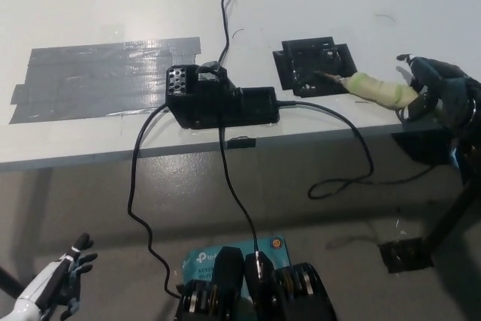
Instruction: The robot uses its right hand to grab and lift the soldering gun kept on the middle of the table and puts it in its base
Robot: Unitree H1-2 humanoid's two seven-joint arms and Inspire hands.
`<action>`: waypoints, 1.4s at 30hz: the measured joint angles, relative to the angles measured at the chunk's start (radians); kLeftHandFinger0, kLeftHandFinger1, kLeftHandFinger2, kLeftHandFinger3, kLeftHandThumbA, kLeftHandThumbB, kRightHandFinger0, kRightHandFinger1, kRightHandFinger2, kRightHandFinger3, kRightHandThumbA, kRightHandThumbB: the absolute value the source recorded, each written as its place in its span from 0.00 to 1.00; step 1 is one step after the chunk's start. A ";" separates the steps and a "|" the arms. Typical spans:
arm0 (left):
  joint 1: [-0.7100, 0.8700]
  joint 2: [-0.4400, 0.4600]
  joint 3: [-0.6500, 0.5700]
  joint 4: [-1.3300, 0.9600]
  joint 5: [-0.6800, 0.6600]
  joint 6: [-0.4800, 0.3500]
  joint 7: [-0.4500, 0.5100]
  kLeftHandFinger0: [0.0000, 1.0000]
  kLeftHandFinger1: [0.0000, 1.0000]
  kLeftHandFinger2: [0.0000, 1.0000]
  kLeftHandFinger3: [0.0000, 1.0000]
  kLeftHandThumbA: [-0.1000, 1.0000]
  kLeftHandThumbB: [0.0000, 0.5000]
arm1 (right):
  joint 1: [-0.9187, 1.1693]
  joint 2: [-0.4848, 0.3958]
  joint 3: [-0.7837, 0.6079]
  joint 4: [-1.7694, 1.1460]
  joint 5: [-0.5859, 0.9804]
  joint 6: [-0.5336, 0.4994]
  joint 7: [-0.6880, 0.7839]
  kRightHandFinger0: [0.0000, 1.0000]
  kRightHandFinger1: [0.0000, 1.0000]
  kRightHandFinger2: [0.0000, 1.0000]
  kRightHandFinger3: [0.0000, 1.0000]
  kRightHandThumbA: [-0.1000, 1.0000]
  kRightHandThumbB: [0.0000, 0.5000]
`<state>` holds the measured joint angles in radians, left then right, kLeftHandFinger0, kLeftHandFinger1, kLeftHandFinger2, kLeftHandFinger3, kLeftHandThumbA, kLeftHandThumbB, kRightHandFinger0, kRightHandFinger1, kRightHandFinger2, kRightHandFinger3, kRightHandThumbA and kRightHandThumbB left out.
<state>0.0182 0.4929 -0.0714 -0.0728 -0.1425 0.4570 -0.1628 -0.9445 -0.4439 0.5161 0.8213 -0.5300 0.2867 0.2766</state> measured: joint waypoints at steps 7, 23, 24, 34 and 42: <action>0.000 0.001 -0.009 -0.004 0.008 0.000 -0.004 1.00 1.00 1.00 1.00 1.00 0.03 | 0.010 0.001 -0.024 0.011 0.000 -0.034 -0.007 0.12 0.16 0.38 1.00 0.30 0.08; -0.032 0.041 -0.070 -0.008 0.039 0.000 -0.066 1.00 1.00 1.00 1.00 1.00 0.15 | -0.025 0.003 0.109 0.035 -0.092 -0.033 -0.002 0.01 0.15 0.55 1.00 0.41 0.09; -0.038 0.047 -0.083 -0.008 0.047 0.000 -0.071 1.00 1.00 1.00 1.00 1.00 0.11 | -0.037 0.005 0.141 0.040 -0.115 -0.029 0.002 0.06 0.18 0.55 1.00 0.37 0.16; -0.052 0.057 -0.128 -0.014 0.090 0.000 -0.099 1.00 0.99 1.00 1.00 1.00 0.25 | -0.093 0.038 0.318 0.096 -0.257 -0.022 0.005 0.20 0.35 0.57 1.00 0.47 0.22; -0.071 0.056 -0.142 -0.014 0.096 0.001 -0.130 1.00 0.99 1.00 1.00 1.00 0.40 | -0.114 0.084 0.371 0.166 -0.346 0.004 0.007 0.01 0.13 0.45 1.00 0.40 0.12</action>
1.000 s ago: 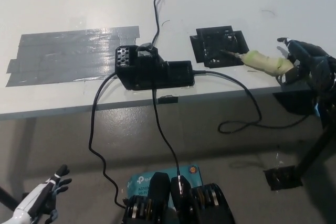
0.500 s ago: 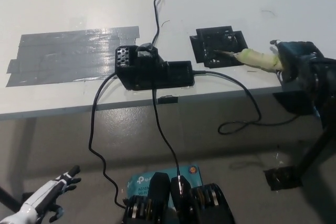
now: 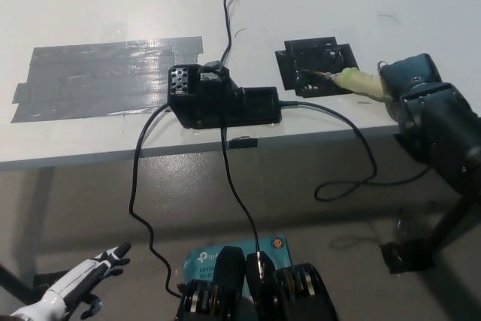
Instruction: The robot uses its right hand to grab and lift the soldering gun kept on the middle of the table and puts it in its base
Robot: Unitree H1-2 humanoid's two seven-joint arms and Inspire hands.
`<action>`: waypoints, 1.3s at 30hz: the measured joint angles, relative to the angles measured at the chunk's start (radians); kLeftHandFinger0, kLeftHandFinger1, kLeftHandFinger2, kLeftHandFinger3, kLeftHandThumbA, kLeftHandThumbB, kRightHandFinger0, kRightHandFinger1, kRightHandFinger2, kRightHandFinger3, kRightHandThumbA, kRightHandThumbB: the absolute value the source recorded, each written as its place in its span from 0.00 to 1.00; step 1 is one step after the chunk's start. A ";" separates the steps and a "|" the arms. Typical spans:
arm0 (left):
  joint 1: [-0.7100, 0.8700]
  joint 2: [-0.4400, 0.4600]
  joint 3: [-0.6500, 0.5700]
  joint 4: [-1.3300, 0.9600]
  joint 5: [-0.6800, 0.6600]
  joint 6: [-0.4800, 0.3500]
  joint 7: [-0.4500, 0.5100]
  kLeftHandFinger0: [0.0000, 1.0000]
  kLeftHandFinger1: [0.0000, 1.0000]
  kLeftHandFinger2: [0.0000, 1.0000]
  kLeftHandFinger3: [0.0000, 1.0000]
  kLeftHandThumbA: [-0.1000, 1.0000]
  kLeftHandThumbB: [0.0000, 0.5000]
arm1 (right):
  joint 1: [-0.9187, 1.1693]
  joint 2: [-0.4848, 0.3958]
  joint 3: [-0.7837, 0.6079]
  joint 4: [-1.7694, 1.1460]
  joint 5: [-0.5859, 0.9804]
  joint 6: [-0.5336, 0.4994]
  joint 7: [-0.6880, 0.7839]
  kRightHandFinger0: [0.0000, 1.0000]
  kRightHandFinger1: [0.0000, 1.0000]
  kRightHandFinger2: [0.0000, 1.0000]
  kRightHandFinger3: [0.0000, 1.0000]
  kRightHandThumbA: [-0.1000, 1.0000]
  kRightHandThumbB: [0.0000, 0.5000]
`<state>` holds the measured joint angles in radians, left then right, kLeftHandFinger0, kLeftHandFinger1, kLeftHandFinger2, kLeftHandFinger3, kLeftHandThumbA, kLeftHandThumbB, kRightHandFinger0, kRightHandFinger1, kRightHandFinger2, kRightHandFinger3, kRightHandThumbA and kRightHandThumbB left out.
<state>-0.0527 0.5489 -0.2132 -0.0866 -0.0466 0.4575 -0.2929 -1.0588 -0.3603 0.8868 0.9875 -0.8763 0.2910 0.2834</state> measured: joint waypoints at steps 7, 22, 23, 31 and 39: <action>-0.004 -0.003 -0.001 -0.008 0.001 0.000 -0.016 1.00 0.98 1.00 1.00 1.00 0.47 | 0.008 0.009 -0.011 -0.007 -0.027 0.007 -0.017 0.00 0.17 0.52 0.78 0.00 0.31; -0.015 -0.008 0.002 -0.027 -0.001 0.000 -0.030 1.00 0.98 1.00 1.00 1.00 0.55 | 0.104 0.008 -0.063 -0.067 -0.109 0.048 -0.249 0.00 0.13 0.50 0.27 0.01 0.00; -0.015 -0.008 0.003 -0.027 -0.001 0.000 -0.030 1.00 0.98 1.00 1.00 1.00 0.58 | 0.112 0.007 -0.068 -0.070 -0.113 0.046 -0.275 0.00 0.11 0.49 0.29 0.01 0.00; -0.014 -0.010 0.006 -0.027 -0.002 0.000 -0.030 1.00 0.97 1.00 1.00 1.00 0.59 | 0.169 -0.007 -0.125 -0.089 -0.120 0.000 -0.468 0.00 0.14 0.44 0.41 0.04 0.00; -0.010 -0.010 0.010 -0.027 -0.002 0.000 -0.030 1.00 0.94 1.00 1.00 1.00 0.83 | 0.179 -0.029 -0.188 -0.102 -0.114 -0.101 -0.602 0.00 0.00 0.34 0.02 0.00 0.00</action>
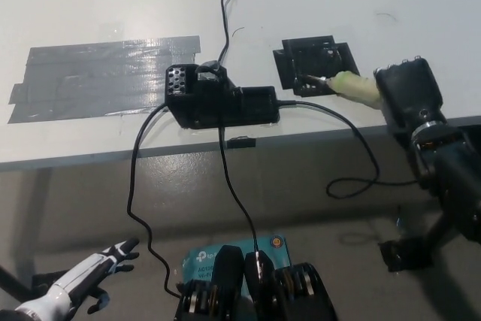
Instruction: The robot uses its right hand to grab and lift the soldering gun kept on the middle of the table and puts it in its base
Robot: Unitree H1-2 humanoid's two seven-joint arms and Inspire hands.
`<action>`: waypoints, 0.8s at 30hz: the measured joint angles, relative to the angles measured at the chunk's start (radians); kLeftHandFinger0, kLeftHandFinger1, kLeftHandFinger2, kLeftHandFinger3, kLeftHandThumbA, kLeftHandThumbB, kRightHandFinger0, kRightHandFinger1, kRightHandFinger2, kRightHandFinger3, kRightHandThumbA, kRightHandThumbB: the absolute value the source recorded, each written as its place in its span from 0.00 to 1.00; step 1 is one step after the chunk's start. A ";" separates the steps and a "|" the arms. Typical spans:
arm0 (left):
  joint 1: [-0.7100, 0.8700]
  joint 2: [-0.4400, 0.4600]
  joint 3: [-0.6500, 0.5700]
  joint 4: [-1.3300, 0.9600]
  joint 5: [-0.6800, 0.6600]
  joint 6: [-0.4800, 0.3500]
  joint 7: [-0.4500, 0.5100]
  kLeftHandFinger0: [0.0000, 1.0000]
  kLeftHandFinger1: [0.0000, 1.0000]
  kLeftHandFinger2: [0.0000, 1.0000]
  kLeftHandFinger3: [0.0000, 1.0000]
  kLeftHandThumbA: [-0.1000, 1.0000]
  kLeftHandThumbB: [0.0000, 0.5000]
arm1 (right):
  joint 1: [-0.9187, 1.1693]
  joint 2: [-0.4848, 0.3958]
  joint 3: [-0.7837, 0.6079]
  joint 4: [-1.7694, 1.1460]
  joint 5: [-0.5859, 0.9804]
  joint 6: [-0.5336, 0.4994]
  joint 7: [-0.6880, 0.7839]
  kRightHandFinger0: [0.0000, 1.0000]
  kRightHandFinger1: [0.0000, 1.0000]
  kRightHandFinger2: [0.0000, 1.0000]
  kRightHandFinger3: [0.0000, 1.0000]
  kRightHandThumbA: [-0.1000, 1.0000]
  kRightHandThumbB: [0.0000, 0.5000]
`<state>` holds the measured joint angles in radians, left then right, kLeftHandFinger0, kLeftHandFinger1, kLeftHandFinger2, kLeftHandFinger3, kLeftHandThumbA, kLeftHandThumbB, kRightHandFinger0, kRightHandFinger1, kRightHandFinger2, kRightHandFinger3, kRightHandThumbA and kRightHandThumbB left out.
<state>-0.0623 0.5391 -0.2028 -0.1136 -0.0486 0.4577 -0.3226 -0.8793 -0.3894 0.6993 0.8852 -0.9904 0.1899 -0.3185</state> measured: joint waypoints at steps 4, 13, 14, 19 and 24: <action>0.001 0.000 0.003 0.000 0.000 0.000 0.000 1.00 0.95 1.00 1.00 1.00 0.88 | -0.005 -0.019 -0.029 -0.004 0.000 -0.047 -0.057 0.00 0.00 0.36 0.00 0.00 0.28; 0.003 -0.001 0.007 0.001 0.000 0.000 0.000 1.00 0.93 1.00 1.00 1.00 0.96 | -0.081 -0.030 -0.065 -0.018 -0.010 -0.087 -0.102 0.00 0.00 0.14 0.00 0.00 0.19; 0.003 -0.001 0.007 0.001 0.000 0.000 0.000 1.00 0.92 1.00 1.00 1.00 1.00 | -0.085 -0.030 -0.067 -0.022 -0.010 -0.090 -0.106 0.00 0.00 0.22 0.05 0.00 0.18; 0.009 -0.001 0.007 0.001 0.000 0.000 0.000 1.00 0.93 1.00 1.00 1.00 1.00 | -0.101 -0.030 -0.070 -0.058 -0.012 -0.101 -0.104 0.00 0.00 0.03 0.00 0.00 0.49; 0.011 -0.001 0.007 0.001 0.001 0.000 0.000 1.00 0.89 1.00 1.00 1.00 1.00 | -0.107 -0.023 -0.083 -0.109 -0.005 -0.117 -0.078 0.00 0.00 0.19 0.00 0.00 0.47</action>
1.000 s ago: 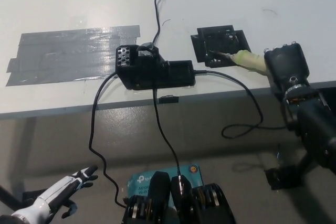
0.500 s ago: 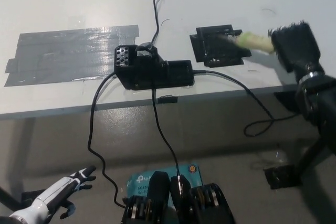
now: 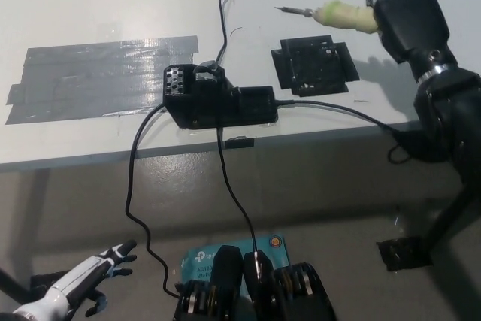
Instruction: The robot uses its right hand to grab and lift the soldering gun kept on the middle of the table and puts it in its base
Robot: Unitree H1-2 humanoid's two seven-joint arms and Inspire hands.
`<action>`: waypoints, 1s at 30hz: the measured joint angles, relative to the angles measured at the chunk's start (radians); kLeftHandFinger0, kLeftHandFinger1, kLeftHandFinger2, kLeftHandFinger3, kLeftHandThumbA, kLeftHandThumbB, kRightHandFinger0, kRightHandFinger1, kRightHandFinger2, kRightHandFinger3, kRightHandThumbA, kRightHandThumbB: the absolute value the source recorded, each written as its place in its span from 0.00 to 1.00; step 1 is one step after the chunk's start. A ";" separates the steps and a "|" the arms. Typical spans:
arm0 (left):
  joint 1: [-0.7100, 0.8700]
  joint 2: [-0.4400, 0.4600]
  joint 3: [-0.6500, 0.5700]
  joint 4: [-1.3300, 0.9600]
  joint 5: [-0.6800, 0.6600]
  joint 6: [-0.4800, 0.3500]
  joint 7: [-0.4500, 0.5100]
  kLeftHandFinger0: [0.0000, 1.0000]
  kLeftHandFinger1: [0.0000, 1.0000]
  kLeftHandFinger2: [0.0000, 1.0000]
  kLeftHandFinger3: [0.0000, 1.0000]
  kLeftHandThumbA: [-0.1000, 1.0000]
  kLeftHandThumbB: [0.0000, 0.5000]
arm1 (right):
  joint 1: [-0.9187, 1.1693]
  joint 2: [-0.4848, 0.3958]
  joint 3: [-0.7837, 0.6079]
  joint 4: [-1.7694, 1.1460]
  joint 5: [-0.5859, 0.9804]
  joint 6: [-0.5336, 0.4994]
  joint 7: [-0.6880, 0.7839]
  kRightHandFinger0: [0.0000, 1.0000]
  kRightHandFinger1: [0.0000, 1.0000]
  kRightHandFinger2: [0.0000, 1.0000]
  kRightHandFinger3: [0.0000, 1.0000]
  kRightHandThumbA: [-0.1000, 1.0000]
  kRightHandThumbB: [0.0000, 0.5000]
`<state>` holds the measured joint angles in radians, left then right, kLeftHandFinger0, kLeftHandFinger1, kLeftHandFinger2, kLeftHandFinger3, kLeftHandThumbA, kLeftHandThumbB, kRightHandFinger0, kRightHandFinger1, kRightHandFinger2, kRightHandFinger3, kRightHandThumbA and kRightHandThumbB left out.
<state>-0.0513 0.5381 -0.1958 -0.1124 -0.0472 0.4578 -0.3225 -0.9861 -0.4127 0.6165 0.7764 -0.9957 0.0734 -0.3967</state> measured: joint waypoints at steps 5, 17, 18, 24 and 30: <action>0.004 0.000 -0.001 0.000 0.001 0.000 0.000 1.00 0.92 1.00 1.00 1.00 1.00 | -0.004 0.014 -0.003 -0.033 0.003 -0.036 0.007 0.00 0.00 0.17 0.01 0.00 0.51; 0.005 0.000 -0.002 0.000 0.005 0.000 0.000 1.00 0.90 1.00 1.00 1.00 1.00 | -0.004 0.019 -0.003 -0.092 0.004 -0.145 0.026 0.00 0.00 0.14 0.05 0.00 0.39; 0.005 0.000 -0.003 0.000 0.006 0.000 0.000 1.00 0.90 1.00 1.00 1.00 1.00 | -0.004 0.017 -0.003 -0.106 0.005 -0.155 0.030 0.00 0.00 0.13 0.07 0.00 0.39; 0.005 0.000 -0.003 0.000 0.009 0.000 0.000 1.00 0.93 1.00 1.00 1.00 1.00 | -0.004 0.004 -0.003 -0.145 0.005 -0.206 0.067 0.00 0.00 0.12 0.00 0.00 0.54; 0.008 0.000 -0.003 0.000 0.012 0.000 -0.003 1.00 0.93 1.00 1.00 1.00 1.00 | -0.004 -0.015 -0.003 -0.146 0.004 -0.254 0.091 0.00 0.00 0.09 0.03 0.00 0.72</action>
<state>-0.0430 0.5382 -0.1991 -0.1123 -0.0353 0.4580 -0.3251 -0.9897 -0.4275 0.6140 0.6307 -0.9920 -0.1807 -0.3057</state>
